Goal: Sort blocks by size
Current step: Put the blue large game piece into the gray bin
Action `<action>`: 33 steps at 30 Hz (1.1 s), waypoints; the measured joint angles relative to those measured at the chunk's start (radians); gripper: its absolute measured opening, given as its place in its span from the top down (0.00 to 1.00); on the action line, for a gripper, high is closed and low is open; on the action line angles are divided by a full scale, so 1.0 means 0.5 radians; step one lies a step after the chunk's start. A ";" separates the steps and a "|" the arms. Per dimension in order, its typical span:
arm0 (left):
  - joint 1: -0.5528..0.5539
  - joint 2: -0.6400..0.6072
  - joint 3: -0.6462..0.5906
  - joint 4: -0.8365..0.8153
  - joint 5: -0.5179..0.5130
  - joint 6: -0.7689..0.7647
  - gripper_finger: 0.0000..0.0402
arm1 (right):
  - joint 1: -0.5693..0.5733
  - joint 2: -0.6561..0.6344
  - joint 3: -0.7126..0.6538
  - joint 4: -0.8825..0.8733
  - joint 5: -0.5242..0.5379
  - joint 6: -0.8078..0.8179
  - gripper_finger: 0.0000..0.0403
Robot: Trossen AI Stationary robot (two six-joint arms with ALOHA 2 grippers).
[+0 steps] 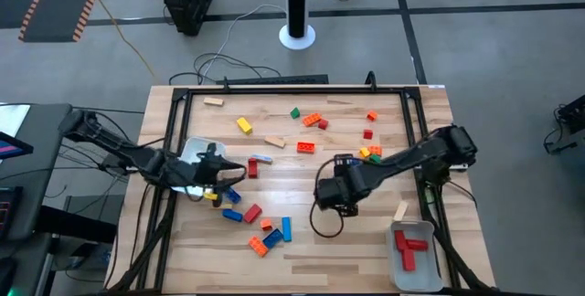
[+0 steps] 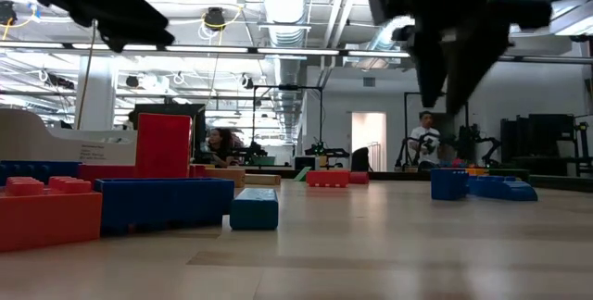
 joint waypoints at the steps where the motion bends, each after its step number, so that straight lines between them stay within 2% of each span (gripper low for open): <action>1: -0.034 -0.030 0.000 -0.040 -0.033 -0.031 0.57 | -0.014 0.033 0.000 0.000 -0.036 -0.091 0.35; 9: -0.163 -0.137 0.000 -0.151 -0.104 -0.175 0.57 | -0.177 0.256 -0.001 -0.022 -0.138 -0.470 0.35; 14: -0.164 -0.138 0.000 -0.151 -0.114 -0.175 0.57 | -0.226 0.351 -0.001 -0.036 -0.247 -0.563 0.35; 21: -0.164 -0.138 0.000 -0.178 -0.116 -0.175 0.57 | -0.236 0.382 -0.118 0.019 -0.264 -0.619 0.37; 25: -0.164 -0.138 0.000 -0.202 -0.118 -0.177 0.57 | -0.251 0.381 -0.204 0.056 -0.269 -0.609 0.46; 31: -0.164 -0.138 0.000 -0.205 -0.119 -0.181 0.57 | -0.274 0.357 -0.230 0.053 -0.271 -0.524 0.69; 33: -0.164 -0.138 0.000 -0.205 -0.119 -0.181 0.57 | -0.277 0.310 -0.230 0.008 -0.271 -0.470 0.72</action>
